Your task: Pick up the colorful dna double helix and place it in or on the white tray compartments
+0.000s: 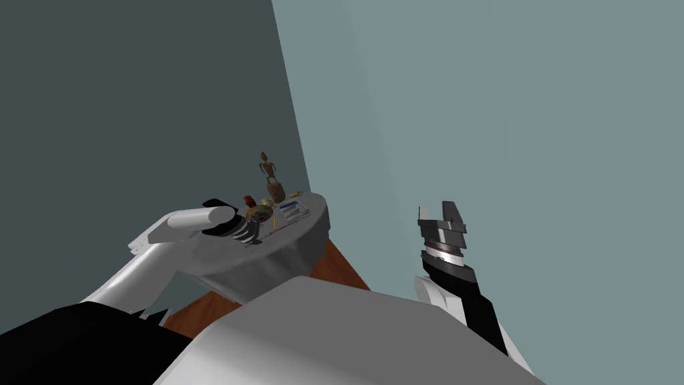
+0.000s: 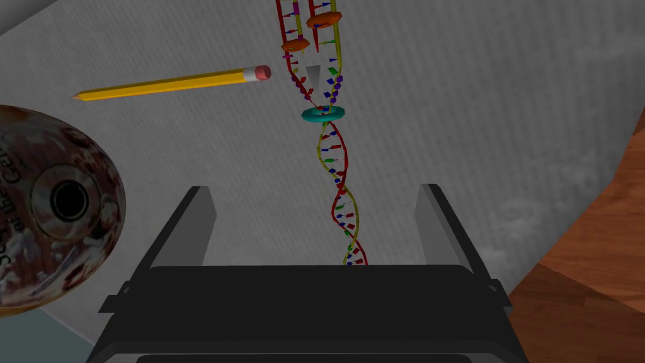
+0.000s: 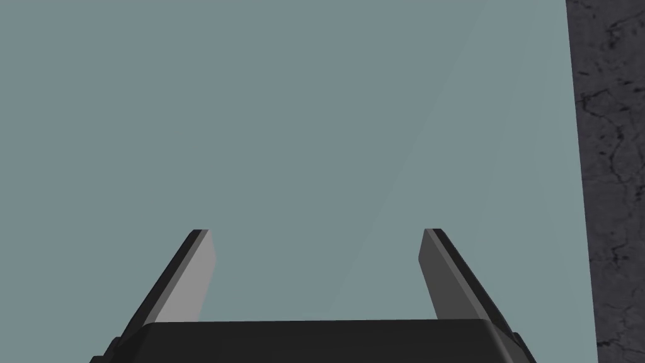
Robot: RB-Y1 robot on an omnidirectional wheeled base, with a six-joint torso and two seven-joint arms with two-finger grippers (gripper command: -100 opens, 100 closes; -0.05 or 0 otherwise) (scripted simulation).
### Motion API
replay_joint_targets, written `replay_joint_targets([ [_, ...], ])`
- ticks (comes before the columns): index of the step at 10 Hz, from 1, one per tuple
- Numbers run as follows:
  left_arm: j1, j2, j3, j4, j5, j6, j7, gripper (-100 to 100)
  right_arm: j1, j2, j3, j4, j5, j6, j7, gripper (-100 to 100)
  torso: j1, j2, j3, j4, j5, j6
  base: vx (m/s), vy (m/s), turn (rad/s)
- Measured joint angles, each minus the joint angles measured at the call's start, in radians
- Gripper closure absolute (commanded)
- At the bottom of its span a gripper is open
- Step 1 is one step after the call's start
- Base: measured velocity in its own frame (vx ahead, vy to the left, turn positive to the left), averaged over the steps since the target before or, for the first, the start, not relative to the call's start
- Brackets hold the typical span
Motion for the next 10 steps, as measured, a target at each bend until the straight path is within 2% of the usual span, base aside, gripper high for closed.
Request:
replay_joint_targets([
  [6, -0.007, 0.045, 0.020, 0.078, 0.033, 0.145, 0.030, -100, 0.000, 0.000, 0.000, 0.000, 0.000, 0.000, 0.000, 0, 0.000, 0.000, 0.000, 0.000, 0.000, 0.000, 0.040, 0.008, -0.081],
  [9, -0.014, 0.064, 0.021, 0.116, 0.042, 0.212, 0.040, -100, 0.000, 0.000, 0.000, 0.000, 0.000, 0.000, 0.000, 0, 0.000, 0.001, 0.000, 0.000, 0.000, 0.000, 0.026, 0.007, -0.037],
  [10, -0.014, 0.064, 0.021, 0.118, 0.042, 0.215, 0.040, 0, 0.000, 0.000, 0.000, 0.000, 0.000, 0.000, 0.000, 0, 0.000, 0.002, 0.001, 0.000, 0.000, 0.000, 0.000, 0.000, 0.000],
])
